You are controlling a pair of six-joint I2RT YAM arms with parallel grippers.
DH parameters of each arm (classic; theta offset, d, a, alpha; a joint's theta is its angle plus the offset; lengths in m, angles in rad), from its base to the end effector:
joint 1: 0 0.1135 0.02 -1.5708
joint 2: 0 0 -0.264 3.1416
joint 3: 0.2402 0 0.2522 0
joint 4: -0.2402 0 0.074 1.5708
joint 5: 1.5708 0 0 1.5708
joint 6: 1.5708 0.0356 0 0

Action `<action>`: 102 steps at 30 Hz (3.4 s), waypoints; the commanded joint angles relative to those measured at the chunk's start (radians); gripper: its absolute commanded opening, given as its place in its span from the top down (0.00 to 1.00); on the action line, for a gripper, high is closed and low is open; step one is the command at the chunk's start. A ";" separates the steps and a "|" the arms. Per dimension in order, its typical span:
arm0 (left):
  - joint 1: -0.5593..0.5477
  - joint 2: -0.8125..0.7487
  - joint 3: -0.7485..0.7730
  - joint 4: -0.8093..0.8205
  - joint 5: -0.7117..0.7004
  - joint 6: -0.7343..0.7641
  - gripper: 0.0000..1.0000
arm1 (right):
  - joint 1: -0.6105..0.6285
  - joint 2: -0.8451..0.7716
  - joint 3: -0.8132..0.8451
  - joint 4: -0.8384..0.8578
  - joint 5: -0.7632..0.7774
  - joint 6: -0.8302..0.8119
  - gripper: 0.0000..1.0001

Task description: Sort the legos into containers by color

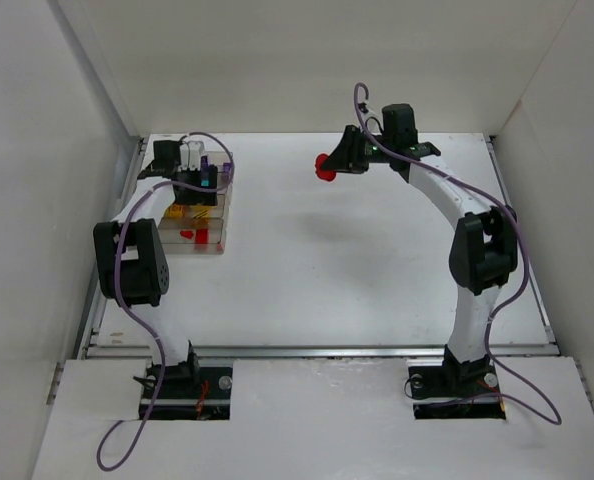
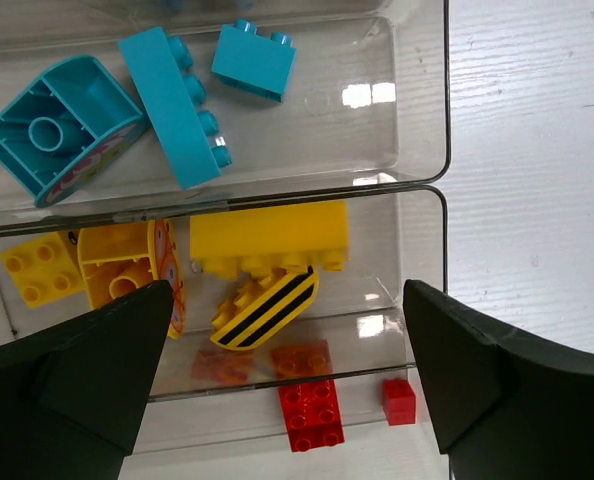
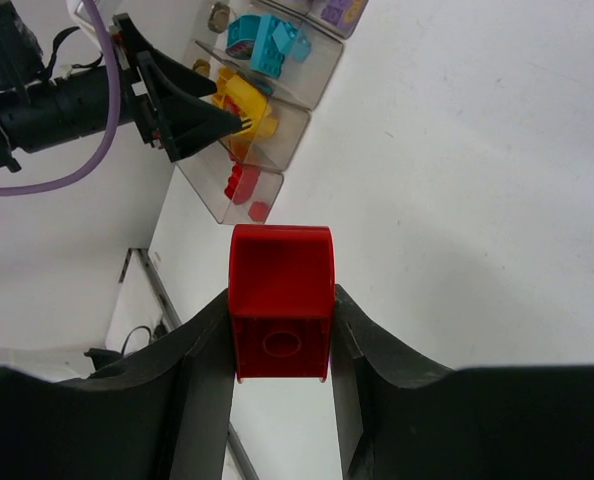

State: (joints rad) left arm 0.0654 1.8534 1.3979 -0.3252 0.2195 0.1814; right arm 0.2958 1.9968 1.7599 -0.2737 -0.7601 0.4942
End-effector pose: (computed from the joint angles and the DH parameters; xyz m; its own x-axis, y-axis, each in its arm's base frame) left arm 0.4169 0.0195 0.2366 -0.6744 0.1323 -0.7264 0.2158 0.9762 -0.0226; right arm 0.4409 0.1600 0.3060 -0.7845 0.1203 -0.6083 -0.4705 0.5237 0.7103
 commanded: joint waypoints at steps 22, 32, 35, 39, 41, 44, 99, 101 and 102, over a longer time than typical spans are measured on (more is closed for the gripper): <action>-0.383 -0.816 -0.392 0.363 0.505 0.806 0.00 | 0.144 -0.371 -0.123 -0.010 -0.154 -0.211 1.00; -0.716 -0.826 -0.361 0.433 0.281 0.711 0.00 | 0.265 -0.501 -0.234 0.100 -0.033 -0.039 1.00; -0.768 -0.835 -0.370 0.433 0.218 0.711 0.00 | 0.287 -0.526 -0.256 0.100 0.016 -0.016 1.00; -0.797 -0.835 -0.370 0.433 0.150 0.688 0.00 | 0.310 -0.566 -0.286 0.100 0.050 -0.016 1.00; -0.797 -0.835 -0.370 0.442 0.100 0.676 0.00 | 0.319 -0.576 -0.295 0.100 0.050 -0.006 1.00; -0.797 -0.835 -0.370 0.442 0.049 0.664 0.01 | 0.319 -0.601 -0.306 0.100 0.071 -0.006 1.00; -0.797 -0.864 -0.341 0.337 0.124 0.581 1.00 | 0.328 -0.559 -0.320 0.100 0.077 -0.016 0.00; -0.797 -0.890 -0.390 0.337 0.068 0.546 1.00 | 0.328 -0.569 -0.330 0.100 0.113 -0.005 0.00; -0.797 -0.890 -0.390 0.337 0.067 0.527 1.00 | 0.318 -0.569 -0.330 0.100 0.131 -0.005 0.00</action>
State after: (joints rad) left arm -0.7273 1.0130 1.0275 -0.0177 0.3275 0.7685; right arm 0.6128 1.4429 1.4292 -0.2127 -0.6819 0.4801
